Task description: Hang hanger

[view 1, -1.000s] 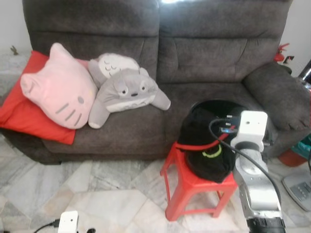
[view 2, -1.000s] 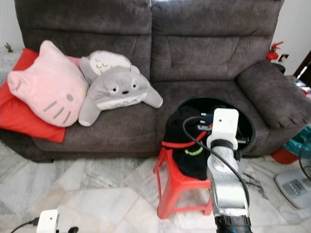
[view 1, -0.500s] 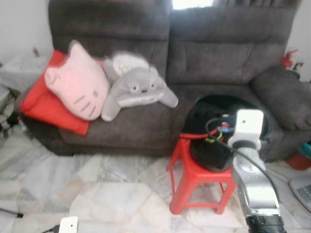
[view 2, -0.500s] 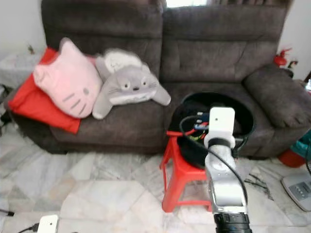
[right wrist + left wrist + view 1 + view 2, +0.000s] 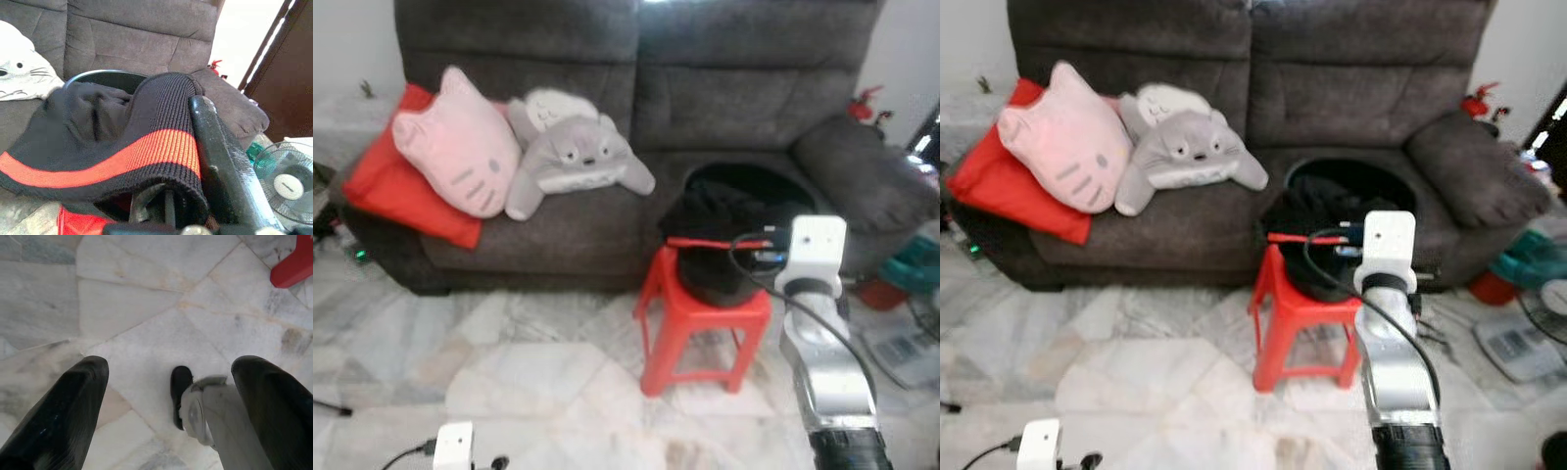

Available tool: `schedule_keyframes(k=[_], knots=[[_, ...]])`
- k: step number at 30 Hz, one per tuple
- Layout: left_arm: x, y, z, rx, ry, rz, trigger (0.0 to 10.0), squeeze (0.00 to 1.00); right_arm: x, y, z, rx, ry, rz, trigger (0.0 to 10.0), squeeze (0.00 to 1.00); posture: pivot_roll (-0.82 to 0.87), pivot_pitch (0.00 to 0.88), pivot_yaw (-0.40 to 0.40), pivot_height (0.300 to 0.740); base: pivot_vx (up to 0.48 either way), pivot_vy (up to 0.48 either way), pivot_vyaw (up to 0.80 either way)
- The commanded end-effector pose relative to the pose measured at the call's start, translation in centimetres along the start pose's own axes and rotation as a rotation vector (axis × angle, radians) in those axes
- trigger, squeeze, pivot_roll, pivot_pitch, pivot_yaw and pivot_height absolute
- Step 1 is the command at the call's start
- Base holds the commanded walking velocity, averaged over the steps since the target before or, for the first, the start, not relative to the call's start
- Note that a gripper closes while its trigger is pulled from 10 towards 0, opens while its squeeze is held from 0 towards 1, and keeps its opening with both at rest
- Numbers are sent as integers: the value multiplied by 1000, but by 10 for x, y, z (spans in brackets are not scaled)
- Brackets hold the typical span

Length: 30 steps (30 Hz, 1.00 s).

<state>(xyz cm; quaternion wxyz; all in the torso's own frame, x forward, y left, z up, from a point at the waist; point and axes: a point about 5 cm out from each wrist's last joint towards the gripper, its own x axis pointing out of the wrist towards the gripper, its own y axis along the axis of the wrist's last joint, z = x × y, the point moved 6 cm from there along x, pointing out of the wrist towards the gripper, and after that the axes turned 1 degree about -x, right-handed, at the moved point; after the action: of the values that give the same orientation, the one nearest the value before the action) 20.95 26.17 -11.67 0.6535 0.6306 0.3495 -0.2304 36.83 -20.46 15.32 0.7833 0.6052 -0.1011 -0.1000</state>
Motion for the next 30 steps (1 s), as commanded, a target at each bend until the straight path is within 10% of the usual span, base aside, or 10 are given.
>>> schedule_keyframes(k=[1,16,23,30], knots=[[-1,-8,3,0,-6,-21,10000,0,2,8,5,-2,-14,29,10000,0,-45,0,-50,716,-270,0,0],[-1,-7,3,12,-12,-21,10000,0,-3,61,-16,-38,82,259,10000,0,-45,0,-46,716,-216,0,0],[-1,-7,3,24,-15,-24,10000,0,-50,147,-95,36,524,574,10000,0,-52,0,-44,716,0,0,0],[-1,-7,5,23,-15,-23,10000,0,-77,137,-132,-8,707,592,10000,0,-43,0,-51,716,0,0,0]])
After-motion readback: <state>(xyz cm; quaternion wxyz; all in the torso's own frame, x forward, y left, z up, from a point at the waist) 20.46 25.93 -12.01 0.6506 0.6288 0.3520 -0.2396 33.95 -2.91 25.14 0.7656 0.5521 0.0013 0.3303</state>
